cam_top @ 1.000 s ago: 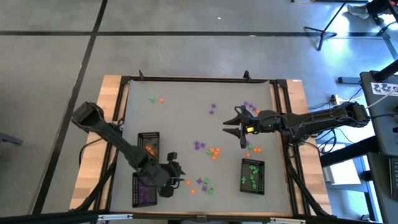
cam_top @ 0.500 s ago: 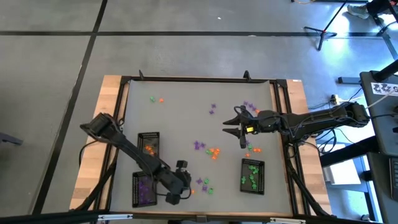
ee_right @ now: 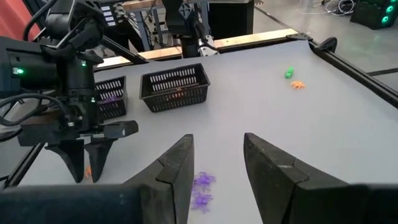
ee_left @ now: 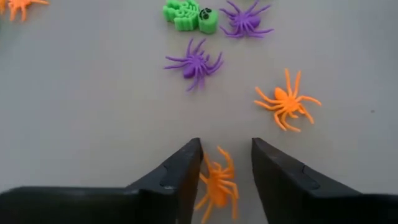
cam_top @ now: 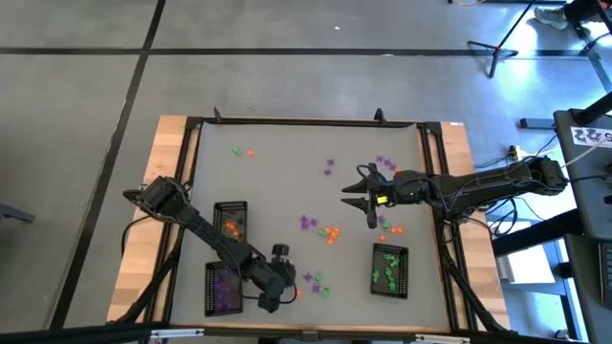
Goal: Sort Halloween decoration
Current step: Put the orange spider toy into the top black basket, then put the green skeleton toy into the bottom right black basket
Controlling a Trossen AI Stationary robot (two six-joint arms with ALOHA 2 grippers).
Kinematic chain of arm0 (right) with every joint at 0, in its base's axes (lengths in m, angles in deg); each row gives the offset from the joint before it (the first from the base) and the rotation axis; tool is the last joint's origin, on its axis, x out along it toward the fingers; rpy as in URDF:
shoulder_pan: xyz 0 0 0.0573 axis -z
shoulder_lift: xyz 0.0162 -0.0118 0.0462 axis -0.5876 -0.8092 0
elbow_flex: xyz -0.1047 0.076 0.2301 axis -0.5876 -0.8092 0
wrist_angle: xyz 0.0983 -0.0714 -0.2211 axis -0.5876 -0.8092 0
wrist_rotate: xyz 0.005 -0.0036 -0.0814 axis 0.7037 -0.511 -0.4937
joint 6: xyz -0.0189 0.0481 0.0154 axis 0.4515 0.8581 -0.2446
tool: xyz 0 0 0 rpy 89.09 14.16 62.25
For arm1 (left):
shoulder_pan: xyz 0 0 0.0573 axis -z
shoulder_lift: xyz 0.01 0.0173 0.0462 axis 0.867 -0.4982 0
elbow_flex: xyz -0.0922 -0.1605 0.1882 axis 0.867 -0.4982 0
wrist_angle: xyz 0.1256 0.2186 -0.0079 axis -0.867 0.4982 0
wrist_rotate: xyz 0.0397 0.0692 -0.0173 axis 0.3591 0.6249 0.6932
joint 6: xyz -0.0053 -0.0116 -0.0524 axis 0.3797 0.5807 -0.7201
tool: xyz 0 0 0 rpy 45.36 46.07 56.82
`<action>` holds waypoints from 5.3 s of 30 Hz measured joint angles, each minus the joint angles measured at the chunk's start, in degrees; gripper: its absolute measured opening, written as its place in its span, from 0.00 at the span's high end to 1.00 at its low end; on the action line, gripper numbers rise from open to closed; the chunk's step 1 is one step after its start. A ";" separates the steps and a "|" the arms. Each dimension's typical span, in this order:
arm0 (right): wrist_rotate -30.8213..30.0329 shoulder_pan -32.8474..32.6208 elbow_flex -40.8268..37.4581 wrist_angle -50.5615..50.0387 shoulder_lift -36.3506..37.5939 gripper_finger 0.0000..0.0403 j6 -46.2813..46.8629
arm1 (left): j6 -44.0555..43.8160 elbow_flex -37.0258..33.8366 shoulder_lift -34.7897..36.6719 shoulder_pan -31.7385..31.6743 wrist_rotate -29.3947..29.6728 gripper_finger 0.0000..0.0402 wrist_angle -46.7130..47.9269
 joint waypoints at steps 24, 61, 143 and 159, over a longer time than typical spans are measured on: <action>0.02 0.02 0.00 -0.12 0.00 0.66 -0.02 | -15.25 -0.64 22.72 -0.89 9.99 1.00 38.92; -1.49 0.02 0.00 -0.09 0.02 0.66 -0.15 | 9.28 -21.35 33.74 0.90 9.53 0.69 -14.91; -1.36 0.02 0.00 -0.62 0.02 0.66 0.66 | -39.00 -25.11 51.82 0.67 18.90 0.82 38.61; -6.95 0.07 0.00 0.13 -1.62 0.66 0.81 | -32.68 -23.23 55.94 0.80 38.53 0.71 40.28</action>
